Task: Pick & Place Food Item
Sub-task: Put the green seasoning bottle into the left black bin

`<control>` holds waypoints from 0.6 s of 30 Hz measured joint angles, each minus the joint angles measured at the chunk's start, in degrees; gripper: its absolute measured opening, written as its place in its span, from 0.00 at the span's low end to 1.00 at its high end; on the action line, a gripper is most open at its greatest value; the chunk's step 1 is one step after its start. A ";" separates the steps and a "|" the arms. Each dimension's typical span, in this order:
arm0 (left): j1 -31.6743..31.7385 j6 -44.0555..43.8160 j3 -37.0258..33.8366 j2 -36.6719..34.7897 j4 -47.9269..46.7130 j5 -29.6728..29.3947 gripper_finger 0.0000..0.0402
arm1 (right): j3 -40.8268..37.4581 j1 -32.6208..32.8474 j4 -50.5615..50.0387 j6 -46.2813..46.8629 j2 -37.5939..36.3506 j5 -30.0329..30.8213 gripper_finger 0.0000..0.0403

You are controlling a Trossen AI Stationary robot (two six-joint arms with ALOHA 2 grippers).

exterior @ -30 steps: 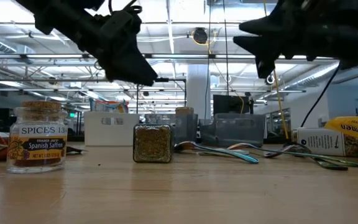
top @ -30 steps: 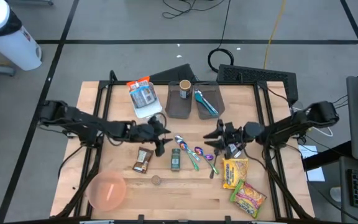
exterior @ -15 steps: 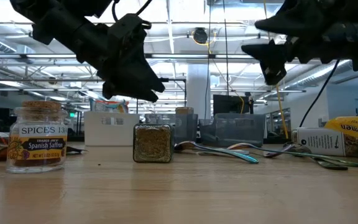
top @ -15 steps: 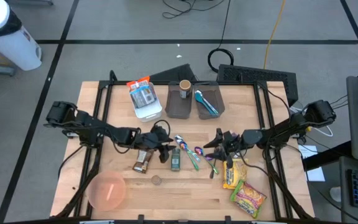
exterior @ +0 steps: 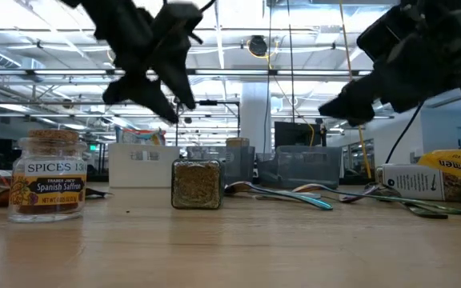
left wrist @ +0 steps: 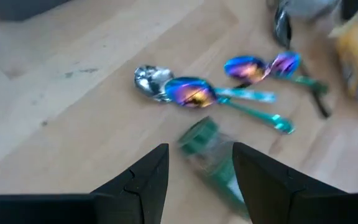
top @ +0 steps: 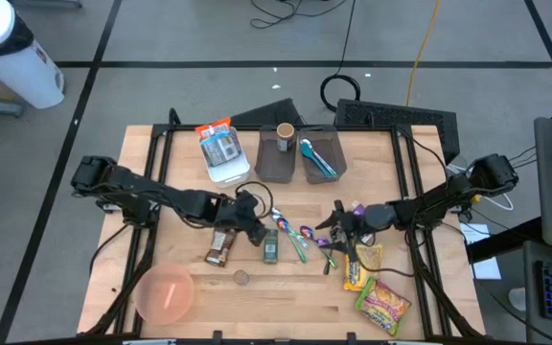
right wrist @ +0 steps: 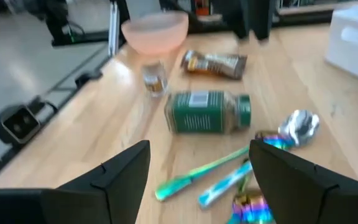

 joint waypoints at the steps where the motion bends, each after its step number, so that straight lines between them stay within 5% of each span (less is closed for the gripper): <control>1: -0.44 -2.12 1.21 0.15 -1.38 0.02 0.46 | -0.01 0.04 -0.89 0.03 0.00 -0.04 0.67; 18: -6.20 -16.66 27.64 20.52 -26.77 3.44 0.46 | -0.01 4.87 -4.16 -3.21 0.00 0.00 0.66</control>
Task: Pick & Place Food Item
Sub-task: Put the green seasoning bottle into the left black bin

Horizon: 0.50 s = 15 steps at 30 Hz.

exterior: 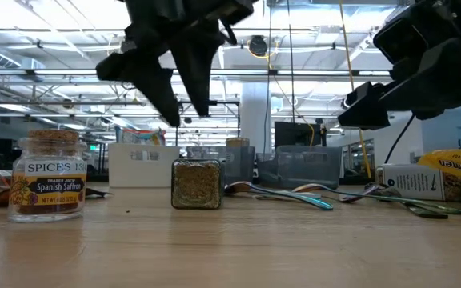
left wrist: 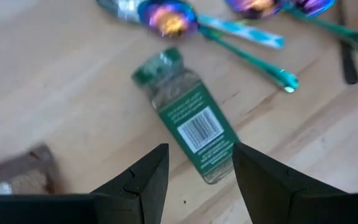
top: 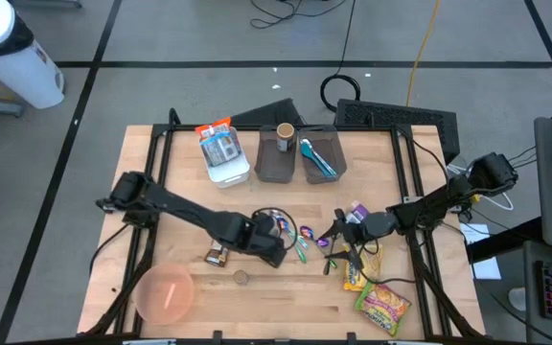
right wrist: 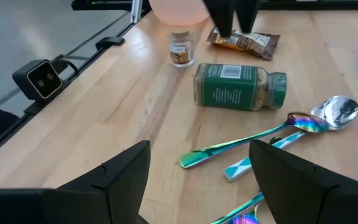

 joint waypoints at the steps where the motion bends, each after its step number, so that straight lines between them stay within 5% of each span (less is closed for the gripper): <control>1: -0.15 -1.34 0.21 0.65 -0.32 0.69 0.46 | 0.00 0.00 0.03 -0.09 0.00 0.00 0.66; 15: -0.15 -10.36 0.29 2.21 0.51 2.98 0.46 | 0.00 0.00 -3.52 -2.96 -0.02 0.17 0.65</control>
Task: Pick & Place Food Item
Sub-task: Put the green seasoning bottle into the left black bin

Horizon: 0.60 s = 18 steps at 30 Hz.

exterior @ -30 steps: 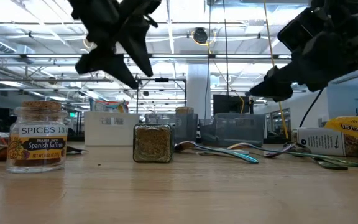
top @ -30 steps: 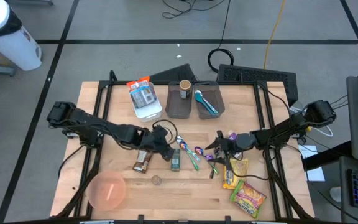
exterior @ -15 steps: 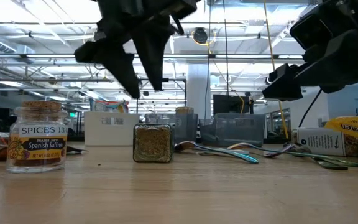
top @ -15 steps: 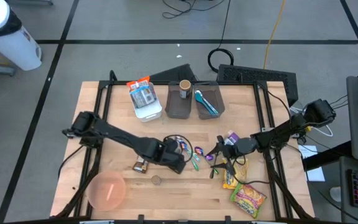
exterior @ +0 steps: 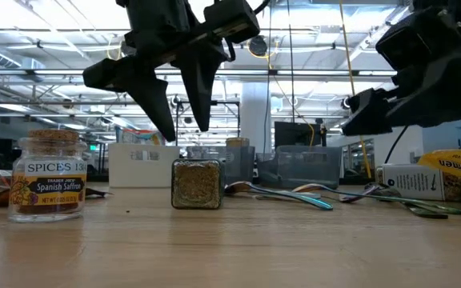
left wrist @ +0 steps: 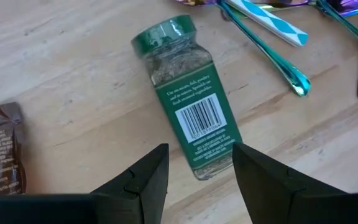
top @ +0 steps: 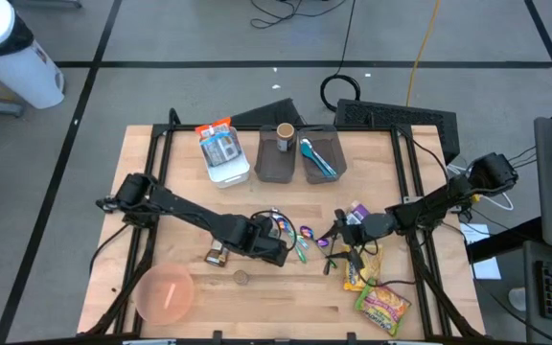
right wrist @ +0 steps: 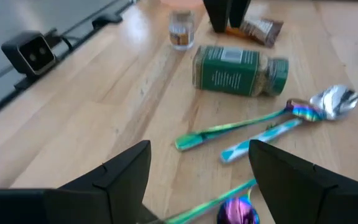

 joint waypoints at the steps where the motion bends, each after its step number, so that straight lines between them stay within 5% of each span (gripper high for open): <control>1: -0.01 -0.17 0.00 0.00 0.04 -0.03 0.46 | 0.00 0.00 -0.40 0.21 0.00 0.00 0.65; 13: 0.95 -6.19 -0.01 0.00 -0.01 -4.43 0.46 | 0.00 0.00 -3.97 -0.02 0.02 -0.45 0.65; 18: 1.56 -10.54 -0.01 0.00 -0.71 -5.35 0.47 | 0.00 -0.02 -6.30 -0.84 0.02 -5.68 0.65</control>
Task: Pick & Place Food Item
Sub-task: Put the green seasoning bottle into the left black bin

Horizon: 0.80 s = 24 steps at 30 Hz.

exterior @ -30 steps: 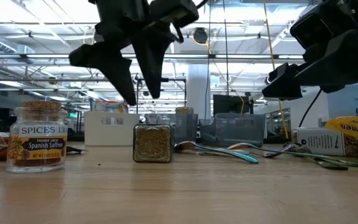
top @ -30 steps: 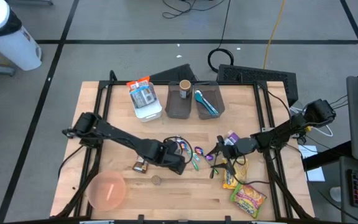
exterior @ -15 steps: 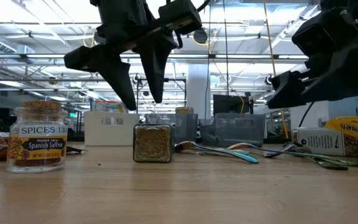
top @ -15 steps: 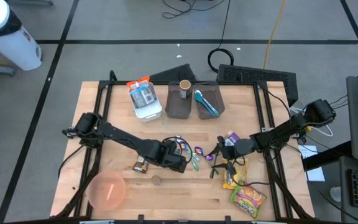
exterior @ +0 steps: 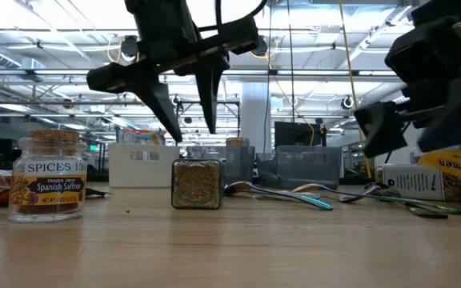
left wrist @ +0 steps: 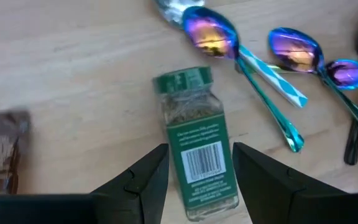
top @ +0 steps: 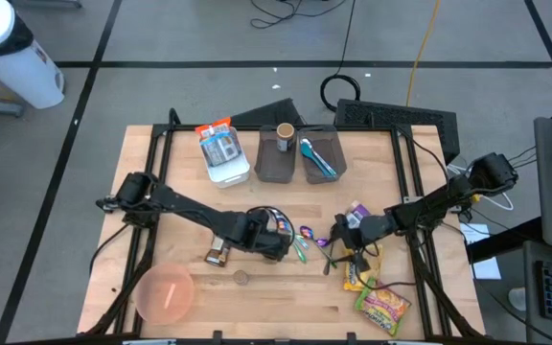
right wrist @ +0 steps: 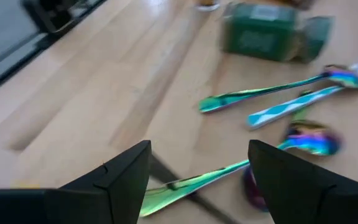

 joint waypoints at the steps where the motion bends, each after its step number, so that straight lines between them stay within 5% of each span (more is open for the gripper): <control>1: 0.22 -0.72 0.00 0.00 -0.10 0.74 0.47 | 0.00 0.00 -0.35 0.17 0.00 -1.43 0.65; 13: 1.26 -3.52 0.00 0.00 -0.23 2.42 0.69 | 0.00 0.01 -0.74 1.14 0.00 -9.59 0.65; 24: 1.33 -2.97 0.00 1.44 6.64 9.17 0.89 | 0.00 0.02 -0.74 0.44 0.00 -9.70 0.65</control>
